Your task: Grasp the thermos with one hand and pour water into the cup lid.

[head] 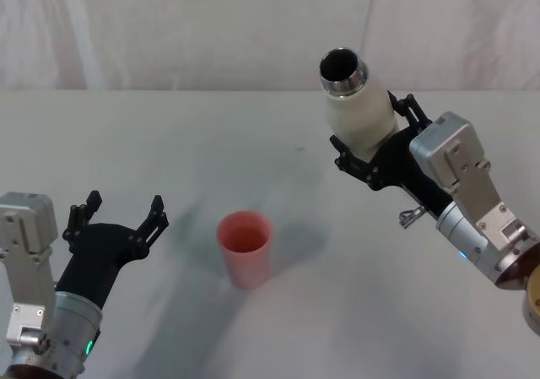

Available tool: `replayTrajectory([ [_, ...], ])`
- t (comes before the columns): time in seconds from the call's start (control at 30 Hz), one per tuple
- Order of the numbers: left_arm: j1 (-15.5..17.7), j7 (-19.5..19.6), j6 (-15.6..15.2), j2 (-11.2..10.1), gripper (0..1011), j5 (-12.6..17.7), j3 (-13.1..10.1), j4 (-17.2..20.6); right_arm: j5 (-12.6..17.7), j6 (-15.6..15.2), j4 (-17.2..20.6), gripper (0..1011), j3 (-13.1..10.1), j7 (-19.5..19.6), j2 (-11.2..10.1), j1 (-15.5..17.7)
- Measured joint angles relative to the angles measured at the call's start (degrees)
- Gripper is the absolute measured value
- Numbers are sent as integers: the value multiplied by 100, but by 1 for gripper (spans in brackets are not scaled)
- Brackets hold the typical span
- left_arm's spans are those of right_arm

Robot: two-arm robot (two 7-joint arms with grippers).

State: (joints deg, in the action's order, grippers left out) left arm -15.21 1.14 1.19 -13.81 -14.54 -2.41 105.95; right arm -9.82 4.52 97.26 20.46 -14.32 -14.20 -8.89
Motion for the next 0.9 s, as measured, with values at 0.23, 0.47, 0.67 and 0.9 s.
replayTrajectory([
  [0.23, 0, 0, 0, 0, 1001, 0, -1, 0, 353, -192, -89, 951, -126, -23, 113, 40],
  [0.47, 0, 0, 0, 0, 1001, 0, 0, 0, 734, -280, -195, 951, -287, -17, 240, 92],
  [0.67, 0, 0, 0, 0, 1001, 0, 0, 0, 1085, -309, -328, 951, -431, 31, 352, 157],
  [0.9, 0, 0, 0, 0, 1001, 0, 0, 0, 1377, -316, -420, 950, -546, 82, 443, 213],
])
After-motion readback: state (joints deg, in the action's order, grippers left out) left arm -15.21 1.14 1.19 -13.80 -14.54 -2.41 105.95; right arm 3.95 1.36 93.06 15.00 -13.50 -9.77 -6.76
